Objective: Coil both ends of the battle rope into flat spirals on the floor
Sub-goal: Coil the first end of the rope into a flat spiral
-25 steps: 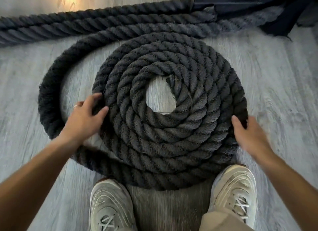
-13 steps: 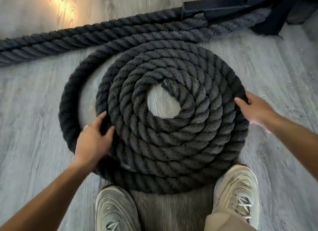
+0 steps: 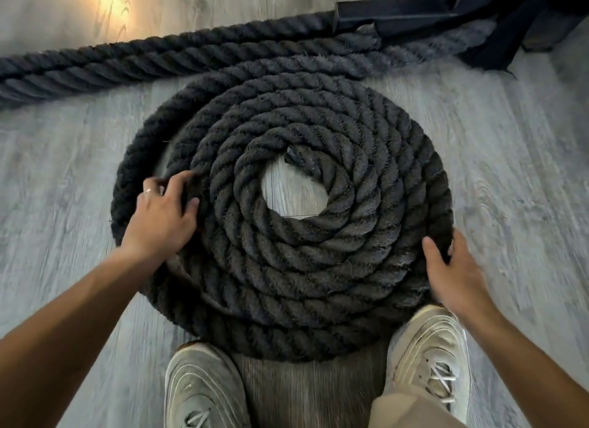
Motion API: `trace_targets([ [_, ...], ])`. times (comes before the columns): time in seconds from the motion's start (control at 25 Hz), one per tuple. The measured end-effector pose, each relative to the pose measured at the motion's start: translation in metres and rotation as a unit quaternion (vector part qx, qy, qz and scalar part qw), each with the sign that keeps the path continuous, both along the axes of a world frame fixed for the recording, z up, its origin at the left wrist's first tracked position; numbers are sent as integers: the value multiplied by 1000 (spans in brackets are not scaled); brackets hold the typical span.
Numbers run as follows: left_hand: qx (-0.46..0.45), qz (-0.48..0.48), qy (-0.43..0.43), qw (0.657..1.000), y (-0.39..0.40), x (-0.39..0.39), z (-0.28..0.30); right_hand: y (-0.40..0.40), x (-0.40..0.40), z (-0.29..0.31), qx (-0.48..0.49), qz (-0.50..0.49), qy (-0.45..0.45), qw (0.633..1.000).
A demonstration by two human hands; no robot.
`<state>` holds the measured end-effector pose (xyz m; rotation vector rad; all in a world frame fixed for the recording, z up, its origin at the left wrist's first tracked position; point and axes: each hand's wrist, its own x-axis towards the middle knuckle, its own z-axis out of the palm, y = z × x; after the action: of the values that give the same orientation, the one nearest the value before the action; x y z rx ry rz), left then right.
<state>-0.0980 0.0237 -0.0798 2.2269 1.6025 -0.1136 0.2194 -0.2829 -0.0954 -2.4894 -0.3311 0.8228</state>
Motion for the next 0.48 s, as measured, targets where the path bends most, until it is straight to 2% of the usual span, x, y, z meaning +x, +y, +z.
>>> trace_targets([
  [0.12, -60, 10, -8, 998, 21, 7, -2, 0, -8, 1, -28, 10, 7, 1000],
  [0.24, -42, 33, -14, 998, 7, 3, 2, 14, 9, 4, -24, 10, 12, 1000],
  [0.4, -8, 33, 59, 998, -36, 5, 7, 42, 60, 9, -35, 41, 26, 998],
  [0.48, -2, 30, 70, 997, -47, 10, 8, 54, 83, 14, -6, 21, 73, 997],
])
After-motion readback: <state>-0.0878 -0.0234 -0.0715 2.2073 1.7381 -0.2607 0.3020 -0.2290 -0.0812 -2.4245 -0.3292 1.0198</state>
